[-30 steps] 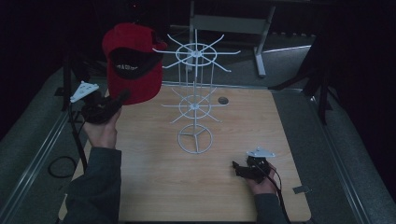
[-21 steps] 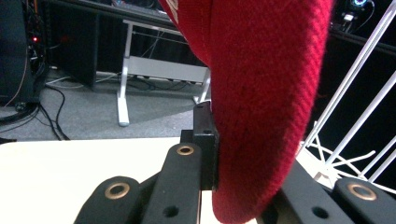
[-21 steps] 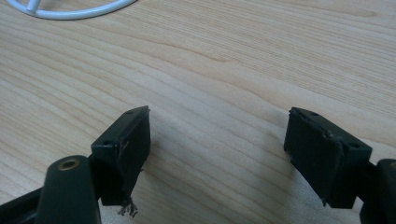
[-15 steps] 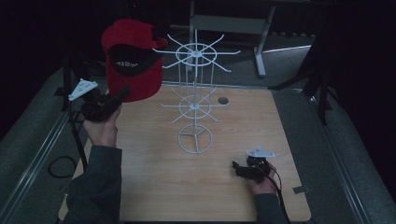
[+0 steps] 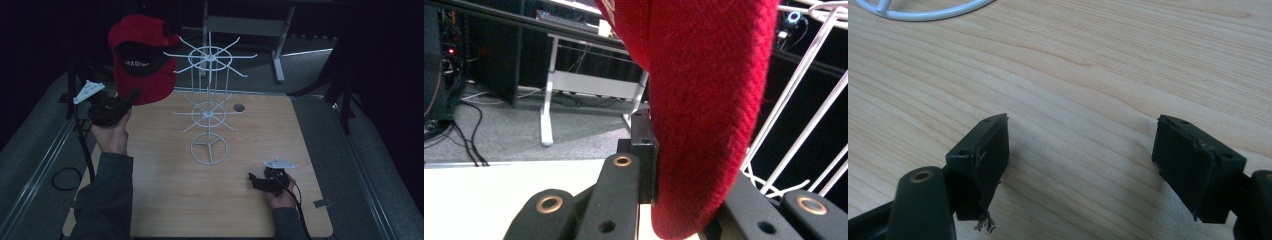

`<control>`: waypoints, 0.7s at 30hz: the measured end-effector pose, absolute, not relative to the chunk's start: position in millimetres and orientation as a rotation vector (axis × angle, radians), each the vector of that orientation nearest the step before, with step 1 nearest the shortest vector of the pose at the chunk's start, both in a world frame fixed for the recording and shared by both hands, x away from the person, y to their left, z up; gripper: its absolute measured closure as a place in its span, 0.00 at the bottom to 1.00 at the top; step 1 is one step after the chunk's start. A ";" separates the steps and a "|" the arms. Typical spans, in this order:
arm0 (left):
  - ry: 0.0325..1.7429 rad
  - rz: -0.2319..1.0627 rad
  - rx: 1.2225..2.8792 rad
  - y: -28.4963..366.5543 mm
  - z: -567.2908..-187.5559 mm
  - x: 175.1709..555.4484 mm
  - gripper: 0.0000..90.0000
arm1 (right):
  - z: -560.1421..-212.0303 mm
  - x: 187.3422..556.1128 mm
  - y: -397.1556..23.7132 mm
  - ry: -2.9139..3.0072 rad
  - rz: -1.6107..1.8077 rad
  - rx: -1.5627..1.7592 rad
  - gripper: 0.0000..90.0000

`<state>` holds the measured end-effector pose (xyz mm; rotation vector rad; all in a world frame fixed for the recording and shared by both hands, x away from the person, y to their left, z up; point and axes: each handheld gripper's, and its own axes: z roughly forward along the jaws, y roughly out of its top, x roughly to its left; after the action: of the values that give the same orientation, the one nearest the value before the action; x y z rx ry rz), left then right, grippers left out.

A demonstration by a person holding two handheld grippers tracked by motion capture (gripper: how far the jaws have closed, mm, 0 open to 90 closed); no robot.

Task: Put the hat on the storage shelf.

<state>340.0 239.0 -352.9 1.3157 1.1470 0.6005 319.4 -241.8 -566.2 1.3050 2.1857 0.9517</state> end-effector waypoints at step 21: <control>1.103 0.590 1.315 231.8 -346.8 340.3 0.95 | -566.2 319.0 -241.9 2.187 0.951 1.303 0.25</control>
<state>340.3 231.8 -346.8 1.3155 1.1033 0.5896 319.0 -241.9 -566.2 1.3032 2.1874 0.9508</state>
